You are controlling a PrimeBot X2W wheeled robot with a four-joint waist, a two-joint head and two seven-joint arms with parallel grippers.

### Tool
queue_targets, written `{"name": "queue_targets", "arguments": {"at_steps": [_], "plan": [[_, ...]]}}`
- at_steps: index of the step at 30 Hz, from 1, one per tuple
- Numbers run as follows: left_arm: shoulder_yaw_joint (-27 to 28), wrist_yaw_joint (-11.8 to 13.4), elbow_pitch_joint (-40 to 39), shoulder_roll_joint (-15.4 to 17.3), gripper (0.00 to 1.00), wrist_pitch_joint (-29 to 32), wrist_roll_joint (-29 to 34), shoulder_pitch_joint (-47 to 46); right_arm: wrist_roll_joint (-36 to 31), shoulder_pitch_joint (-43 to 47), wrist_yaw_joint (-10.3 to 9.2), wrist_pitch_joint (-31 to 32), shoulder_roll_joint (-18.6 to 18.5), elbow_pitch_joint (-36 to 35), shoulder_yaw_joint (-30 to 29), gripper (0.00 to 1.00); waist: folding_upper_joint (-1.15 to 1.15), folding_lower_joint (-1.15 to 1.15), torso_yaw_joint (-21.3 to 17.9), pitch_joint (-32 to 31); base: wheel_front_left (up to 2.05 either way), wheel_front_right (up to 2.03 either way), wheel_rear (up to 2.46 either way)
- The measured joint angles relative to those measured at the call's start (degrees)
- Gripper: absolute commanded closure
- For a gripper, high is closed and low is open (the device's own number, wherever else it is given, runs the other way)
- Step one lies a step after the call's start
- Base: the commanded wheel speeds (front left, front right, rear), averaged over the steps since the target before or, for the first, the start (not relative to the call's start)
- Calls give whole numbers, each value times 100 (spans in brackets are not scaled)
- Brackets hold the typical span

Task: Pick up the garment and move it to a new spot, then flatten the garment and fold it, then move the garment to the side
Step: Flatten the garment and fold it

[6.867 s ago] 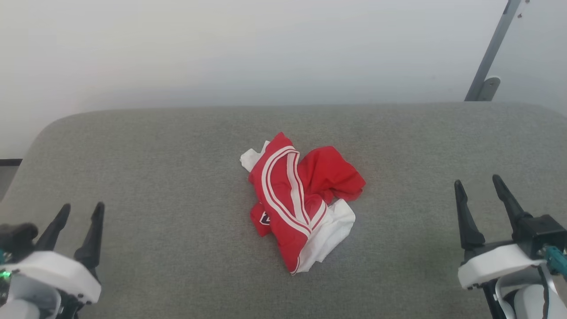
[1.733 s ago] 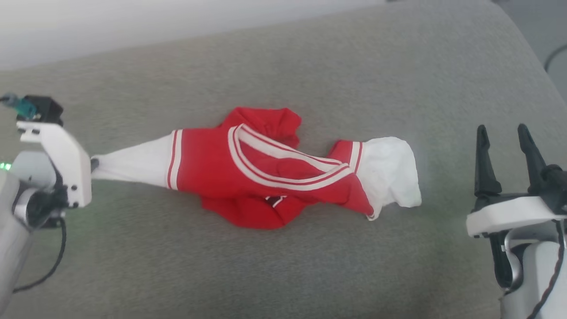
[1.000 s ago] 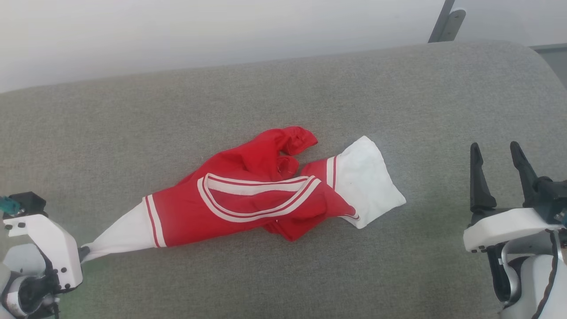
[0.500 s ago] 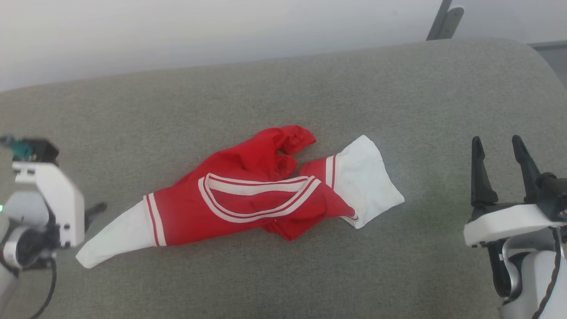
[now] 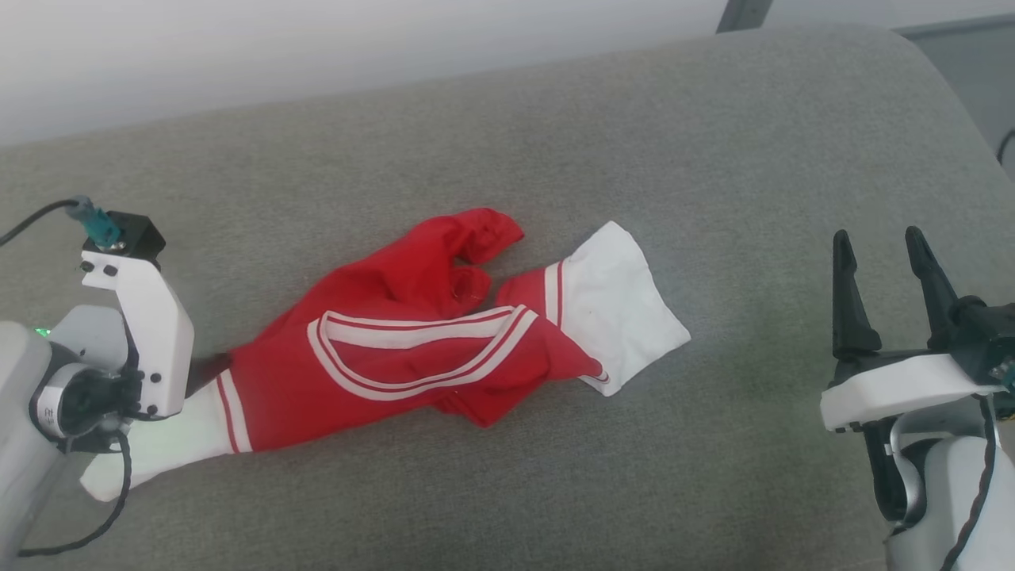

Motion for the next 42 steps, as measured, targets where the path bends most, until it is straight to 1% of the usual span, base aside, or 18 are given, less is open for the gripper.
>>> {"name": "queue_targets", "arguments": {"at_steps": [2, 4, 11, 16, 17, 18, 23, 26, 29, 32, 34, 35, 38, 39, 40, 41, 42], "plan": [[-9, -4, 36, -23, 0, 88, -58, -24, -2, -2, 1, -3, -1, 3, 0, 0, 0, 0, -41, 37, 0, 0, 0], [-78, -62, 70, -21, 0, 113, -23, -24, -7, -8, 1, -7, -1, 10, -8, 0, 0, 0, -71, 68, 0, 0, 0], [-99, -66, 232, -121, 0, 368, -210, -23, -9, -27, 1, 3, 0, 20, -19, 0, 0, 0, -81, 129, 0, 0, 0], [-152, -216, 352, -160, 0, 141, -94, -55, -9, -71, 1, 13, 0, 41, -10, 0, 0, 0, -47, 204, 0, 0, 0], [-151, -242, 408, -194, 53, 125, -104, -70, -9, -93, 1, 13, 1, 45, -7, 0, 0, 0, -41, 217, 0, 0, 0], [-152, -300, 446, -229, 100, 57, -103, -88, -8, -113, 0, 13, 0, 53, 0, 0, 0, 0, -35, 229, 0, 0, 0], [-254, -457, 522, -245, 100, -49, -16, -243, -18, -142, 0, 12, 0, 74, -32, 0, 0, 0, 17, 249, 0, 0, 0], [-297, -458, 470, -248, 100, 7, -15, -279, -60, -137, 1, 12, -1, 70, -81, 0, 0, 0, 88, 215, 0, 0, 0], [-332, -461, 240, -218, 100, 18, 26, -279, -63, -129, 0, 13, 0, 68, -102, 0, 0, 0, 162, 180, 0, 0, 0], [-342, -453, -132, -158, 100, 9, 14, -243, -63, -124, 1, 12, 0, 68, -94, 0, 0, 0, 231, 149, 0, 0, 0], [-334, -343, -433, -60, 100, 97, -57, -93, -63, -114, 1, 12, -2, 65, -97, 0, 0, 0, 266, 129, 0, 0, 0], [-352, -315, -840, 59, 100, 148, -113, 152, -63, -107, 1, 12, 1, 58, -104, 0, 0, 0, 296, 121, 0, 0, 0], [-400, -157, -1446, 237, 100, 250, -197, 565, -62, -83, 1, 10, -2, 46, -130, 0, 0, 0, 341, 130, 0, 0, 0], [-423, -118, -1610, 302, 96, 264, -214, 706, -59, -73, 0, 1, -1, 46, -135, 0, 0, 0, 352, 141, 0, 0, 0], [-430, -67, -1755, 353, 87, 261, -263, 842, -54, -65, 0, 0, 0, 46, -129, 0, 0, 0, 364, 153, 0, 0, 0], [-427, -11, -1853, 390, 73, 225, -297, 960, -52, -59, 1, 0, 1, 47, -127, 0, 0, 0, 375, 167, 0, 0, 0], [-425, 44, -1919, 421, 64, 196, -309, 1061, -47, -57, 1, -3, 0, 52, -132, 0, 0, 0, 386, 181, 0, 0, 0]]}}
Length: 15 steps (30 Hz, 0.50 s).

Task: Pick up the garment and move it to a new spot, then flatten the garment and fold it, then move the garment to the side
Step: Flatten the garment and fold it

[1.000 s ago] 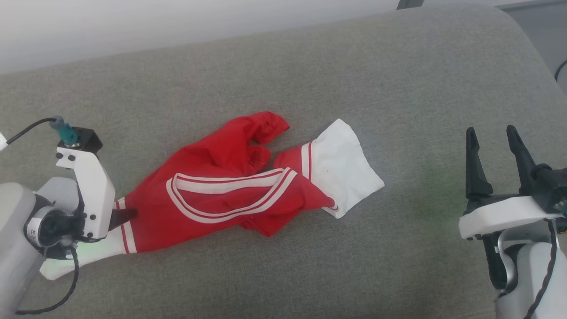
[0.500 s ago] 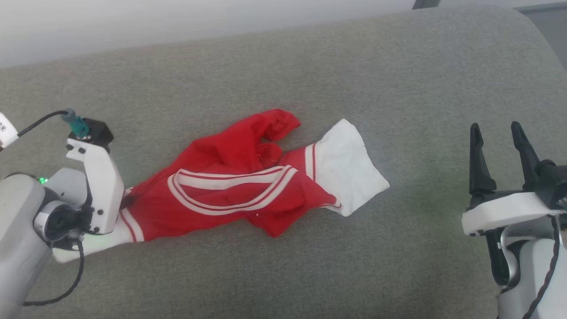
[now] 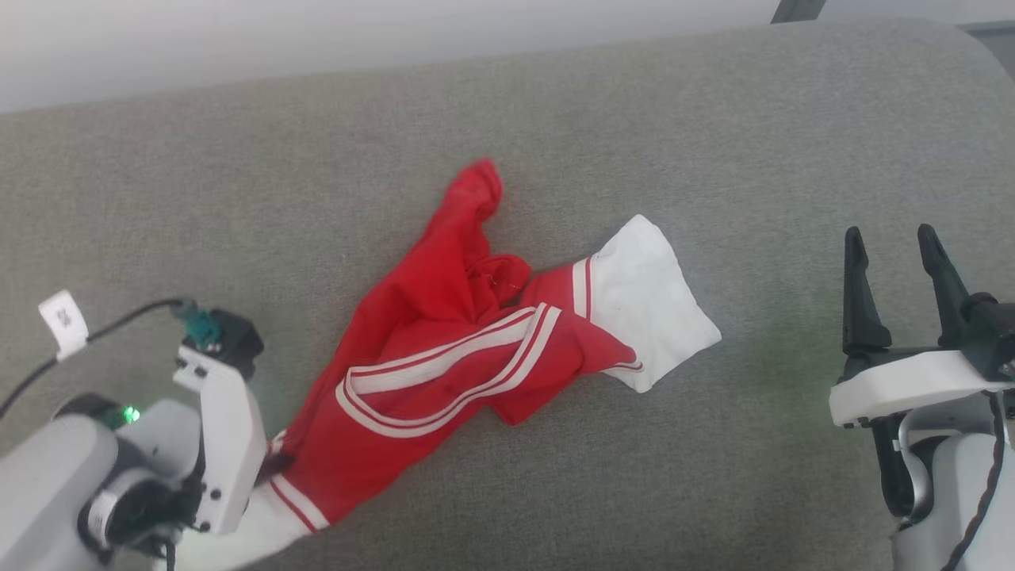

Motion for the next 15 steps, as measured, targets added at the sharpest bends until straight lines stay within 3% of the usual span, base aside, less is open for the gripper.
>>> {"name": "queue_targets", "arguments": {"at_steps": [1, 2, 3, 10, 15], "plan": [[12, 35, -46, 24, 56, -62, -7, 83, 20, -1, -1, -5, -2, 0, 9, 0, 0, 0, 9, 15, 0, 0, 0], [46, 71, -57, 33, 11, -134, -26, 148, 42, -2, -1, -12, -1, 5, 23, 0, 0, 0, 15, 32, 0, 0, 0], [80, 102, -51, 32, 0, -212, -53, 203, 42, -3, 0, -21, 0, 14, 40, 0, 0, 0, 20, 47, 0, 0, 0], [297, 205, 168, 32, 0, -410, -183, 276, 41, -74, 0, -33, 0, 98, 83, 0, 0, 0, 41, 30, 0, 0, 0], [390, 259, 88, 121, 0, -204, -211, -30, 40, -58, 0, -60, -1, 168, 97, 0, 0, 0, 35, -125, 0, 0, 0]]}}
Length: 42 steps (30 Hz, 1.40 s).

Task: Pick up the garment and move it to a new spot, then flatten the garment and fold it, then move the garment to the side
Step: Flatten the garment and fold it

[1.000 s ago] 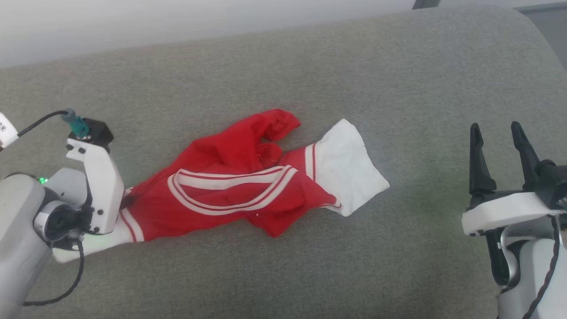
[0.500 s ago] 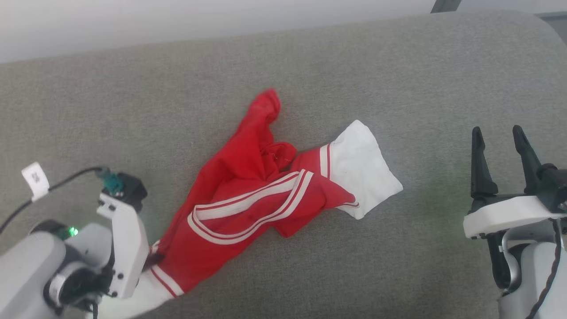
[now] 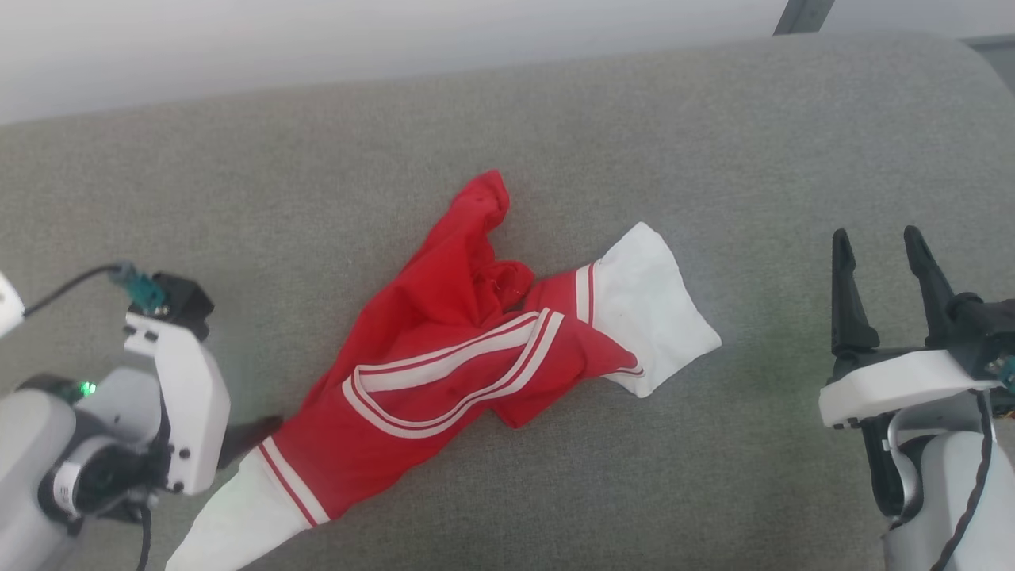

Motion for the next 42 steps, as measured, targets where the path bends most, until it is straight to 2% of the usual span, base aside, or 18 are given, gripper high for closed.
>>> {"name": "queue_targets", "arguments": {"at_steps": [4, 11, 16, 19, 24, 33, 34, 35, 38, 39, 42], "plan": [[-44, 76, -120, -21, 0, 336, 22, -366, 11, 30, -1, -21, 1, 58, 35, 0, 0, 0, -19, -119, 0, 0, 0], [-290, 197, -137, -584, 0, 790, 35, -896, 16, 25, -1, -35, 0, 109, 101, 0, 0, 0, -71, -197, 0, 0, 0], [-436, 190, -62, -859, 0, 1028, -154, -946, 14, 20, 0, -35, 1, 115, 142, 0, 0, 0, -156, -208, 0, 0, 0], [-516, 166, -3, -899, 0, 1055, -115, -954, 14, 20, -1, -35, -1, 114, 134, 0, 0, 0, -202, -184, 0, 0, 0], [-655, 44, 289, -937, 0, 931, 166, -1017, 16, 1, -1, -36, 0, 121, 144, 0, 0, 0, -266, -115, 0, 0, 0], [-669, -312, 1116, -1167, 0, 566, 154, -1059, 14, -55, 0, -53, 2, 142, 131, 0, 0, 0, -314, -24, 0, 0, 0], [-690, -349, 1178, -1192, 3, 569, 155, -1063, 11, -60, -1, -53, 0, 143, 120, 0, 0, 0, -311, -19, 0, 0, 0], [-695, -368, 1238, -1210, 27, 571, 149, -1065, 9, -60, -1, -53, -1, 144, 108, 0, 0, 0, -306, -14, 0, 0, 0], [-670, -386, 1326, -1280, 85, 573, 56, -1068, 7, -65, -1, -53, 1, 145, 99, 0, 0, 0, -295, -5, 0, 0, 0], [-692, -424, 1358, -1321, 100, 575, 63, -1073, 5, -72, 0, -53, 1, 145, 98, 0, 0, 0, -289, -2, 0, 0, 0], [-740, -471, 1458, -1352, 100, 573, 80, -1098, 2, -94, -1, -53, 0, 143, 88, 0, 0, 0, -272, 11, 0, 0, 0]]}}
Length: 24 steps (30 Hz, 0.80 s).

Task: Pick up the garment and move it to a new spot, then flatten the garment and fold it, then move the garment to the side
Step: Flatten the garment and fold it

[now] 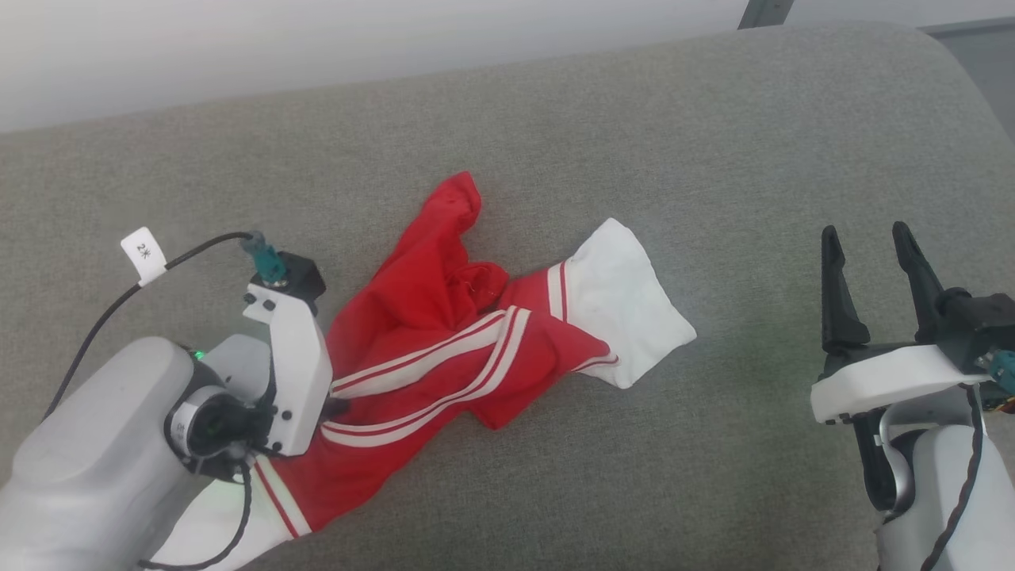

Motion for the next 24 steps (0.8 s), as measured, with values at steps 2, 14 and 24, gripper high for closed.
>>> {"name": "queue_targets", "arguments": {"at_steps": [2, 14, 24], "plan": [[-7, -60, -9, -16, 100, -43, 10, -24, 0, -2, 1, 0, 1, -1, -1, 0, 0, 0, 15, 8, 0, 0, 0], [177, 580, -1419, 212, 100, 425, -432, 212, -4, 68, 0, -14, 0, -54, -146, 0, 0, 0, 223, -107, 0, 0, 0], [-35, 1179, -2770, 514, 86, 343, -424, 1266, 9, 70, 1, 35, 0, -130, -91, 0, 0, 0, 427, -56, 0, 0, 0]]}}
